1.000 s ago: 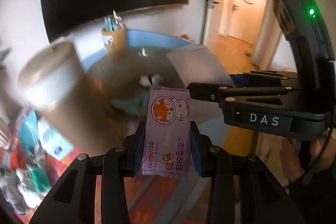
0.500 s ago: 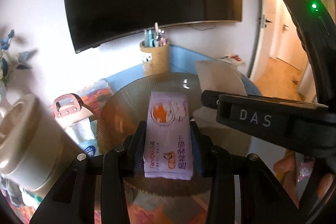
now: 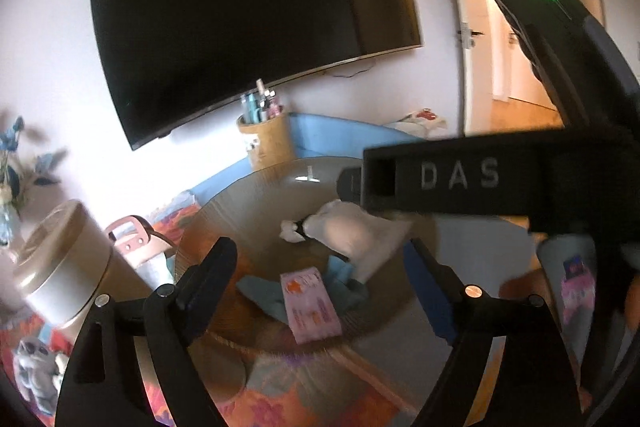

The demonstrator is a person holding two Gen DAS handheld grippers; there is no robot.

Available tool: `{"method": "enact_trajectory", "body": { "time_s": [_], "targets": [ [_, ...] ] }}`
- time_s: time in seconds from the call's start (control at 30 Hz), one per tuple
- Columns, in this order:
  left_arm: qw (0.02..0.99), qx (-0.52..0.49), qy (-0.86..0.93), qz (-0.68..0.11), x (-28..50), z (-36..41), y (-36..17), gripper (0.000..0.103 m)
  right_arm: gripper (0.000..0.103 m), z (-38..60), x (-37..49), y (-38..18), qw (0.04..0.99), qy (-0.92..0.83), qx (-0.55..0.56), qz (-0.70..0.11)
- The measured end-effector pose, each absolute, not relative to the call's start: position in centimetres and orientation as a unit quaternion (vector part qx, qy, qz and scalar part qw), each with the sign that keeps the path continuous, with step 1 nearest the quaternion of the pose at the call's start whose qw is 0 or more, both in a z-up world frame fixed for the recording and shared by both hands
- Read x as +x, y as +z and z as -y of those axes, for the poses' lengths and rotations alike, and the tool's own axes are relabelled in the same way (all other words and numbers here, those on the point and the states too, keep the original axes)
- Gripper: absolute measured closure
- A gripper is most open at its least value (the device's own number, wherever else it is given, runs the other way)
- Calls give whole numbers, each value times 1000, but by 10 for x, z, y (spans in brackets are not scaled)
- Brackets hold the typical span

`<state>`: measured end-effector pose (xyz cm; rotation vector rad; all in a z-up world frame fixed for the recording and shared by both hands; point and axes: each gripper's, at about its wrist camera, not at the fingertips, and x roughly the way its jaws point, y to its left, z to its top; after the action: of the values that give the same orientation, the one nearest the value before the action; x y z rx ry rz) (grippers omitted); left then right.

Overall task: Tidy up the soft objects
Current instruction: 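Bring both open tools back over the quilt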

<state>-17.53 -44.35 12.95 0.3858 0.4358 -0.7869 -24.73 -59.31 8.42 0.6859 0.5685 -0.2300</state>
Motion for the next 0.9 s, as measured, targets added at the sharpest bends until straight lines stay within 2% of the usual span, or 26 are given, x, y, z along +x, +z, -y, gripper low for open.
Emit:
{"method": "enact_trajectory", "body": {
  "time_s": [0.07,0.13,0.2,0.27,0.57,0.77,0.9],
  "targets": [
    [874,190,-399,-203,-191,433,135,19,40,584,-269,90,905,-109,329,-247],
    [860,192,-428,-199,-211,415,142,19,35,573,-291,95,914,-117,324,-215],
    [854,192,-443,-196,-224,397,150,19,14,560,-313,99,924,-119,318,-178],
    [851,182,-452,-198,-234,372,163,19,10,544,-330,102,934,-109,310,-142],
    [908,127,-337,-213,-210,244,209,18,9,452,-345,127,961,-11,265,-78],
    [939,108,-239,-222,-180,165,209,15,9,352,-304,160,976,75,158,-128],
    [946,85,-200,-241,-154,129,192,12,9,286,-265,157,976,76,89,-181]
  ]
}}
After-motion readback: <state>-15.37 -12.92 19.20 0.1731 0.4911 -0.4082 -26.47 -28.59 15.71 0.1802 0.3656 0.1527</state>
